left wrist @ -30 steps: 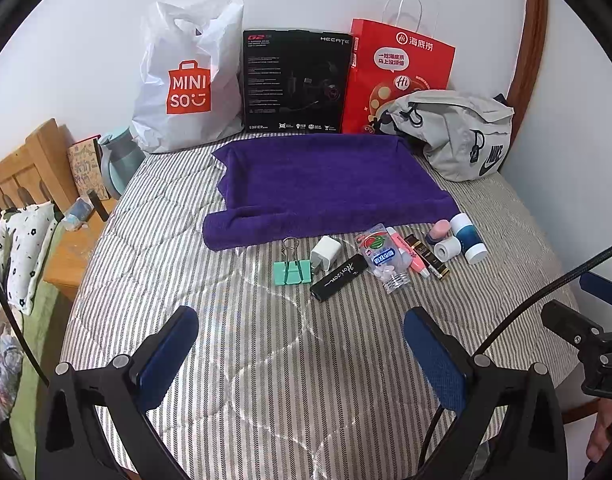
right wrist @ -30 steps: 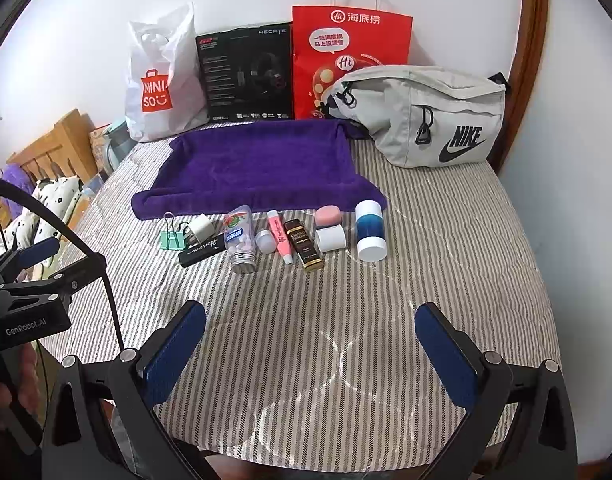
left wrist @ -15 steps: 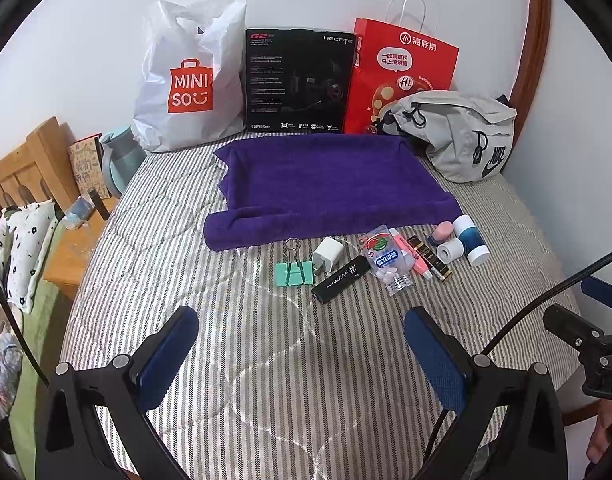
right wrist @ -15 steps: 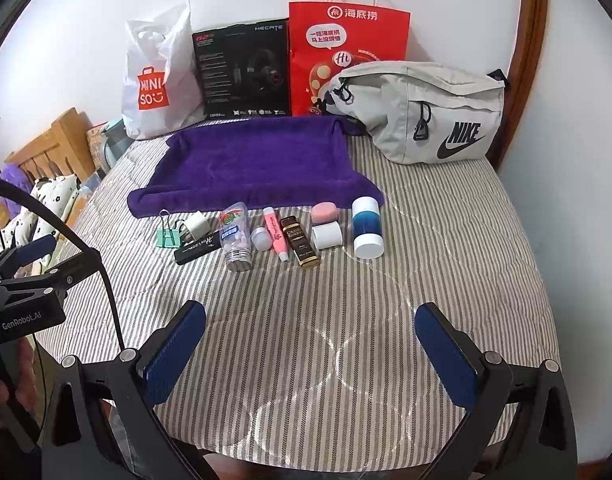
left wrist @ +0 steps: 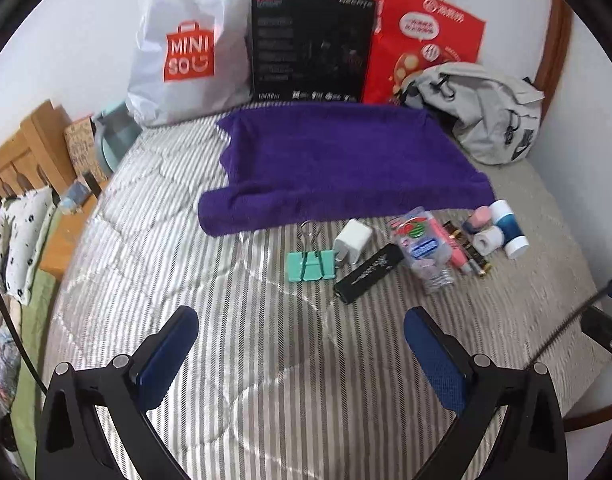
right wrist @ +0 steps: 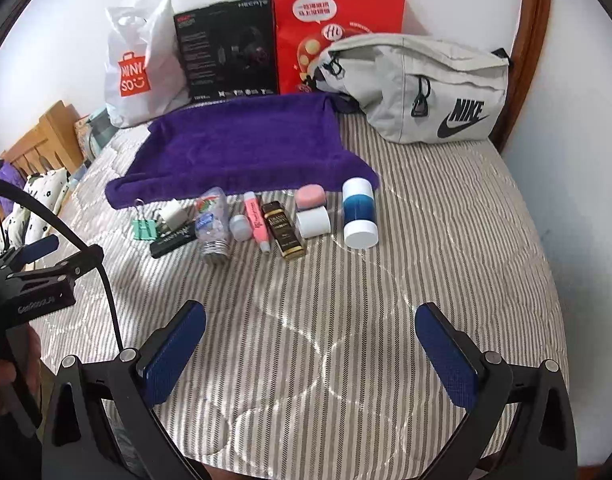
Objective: Organize rigid objects
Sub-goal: 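Grasp the green binder clip with the left tool while the right grasps the deodorant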
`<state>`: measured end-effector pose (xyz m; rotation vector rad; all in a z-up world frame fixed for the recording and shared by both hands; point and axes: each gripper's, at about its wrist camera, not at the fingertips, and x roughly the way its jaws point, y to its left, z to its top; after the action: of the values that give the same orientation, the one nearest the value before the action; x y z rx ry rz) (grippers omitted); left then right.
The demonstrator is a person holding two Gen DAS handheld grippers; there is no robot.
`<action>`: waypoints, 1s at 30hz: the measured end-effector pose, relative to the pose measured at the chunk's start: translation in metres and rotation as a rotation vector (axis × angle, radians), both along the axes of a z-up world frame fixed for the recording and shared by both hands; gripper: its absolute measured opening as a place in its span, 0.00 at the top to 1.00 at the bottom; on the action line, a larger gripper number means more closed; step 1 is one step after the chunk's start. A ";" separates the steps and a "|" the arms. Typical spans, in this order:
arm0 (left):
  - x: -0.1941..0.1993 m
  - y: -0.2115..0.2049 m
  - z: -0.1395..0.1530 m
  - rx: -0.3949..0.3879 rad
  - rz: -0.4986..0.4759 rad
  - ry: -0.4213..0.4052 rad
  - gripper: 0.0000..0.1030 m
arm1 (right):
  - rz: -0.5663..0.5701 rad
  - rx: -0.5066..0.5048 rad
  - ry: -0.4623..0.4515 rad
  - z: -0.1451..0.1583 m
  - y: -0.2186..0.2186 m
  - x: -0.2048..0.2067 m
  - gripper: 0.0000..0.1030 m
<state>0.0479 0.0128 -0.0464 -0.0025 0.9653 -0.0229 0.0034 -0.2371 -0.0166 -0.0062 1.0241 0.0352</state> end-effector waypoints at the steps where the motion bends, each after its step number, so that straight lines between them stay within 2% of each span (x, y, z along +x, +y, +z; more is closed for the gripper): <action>1: 0.003 0.001 -0.004 0.001 0.004 0.006 0.00 | -0.002 0.001 0.008 -0.004 -0.002 0.002 0.00; 8: 0.042 0.010 -0.040 0.040 0.050 0.068 0.00 | -0.030 -0.002 0.059 -0.026 -0.016 0.017 0.00; 14: 0.067 0.010 -0.062 0.035 0.054 0.110 0.00 | -0.026 0.064 0.102 -0.042 -0.022 0.032 0.00; 22: 0.080 0.006 -0.067 0.005 0.051 0.098 0.00 | -0.050 0.042 0.136 -0.060 -0.030 0.047 0.00; 26: 0.084 0.004 -0.071 0.015 0.066 0.098 0.00 | -0.045 0.038 0.147 -0.065 -0.032 0.051 0.00; 30: 0.083 0.010 -0.073 0.059 0.070 0.109 0.00 | -0.030 0.037 0.151 -0.066 -0.030 0.052 0.00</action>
<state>0.1308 0.0231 -0.1197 0.0171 1.0736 0.0715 0.0549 -0.2673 -0.0829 0.0459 1.1746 0.0277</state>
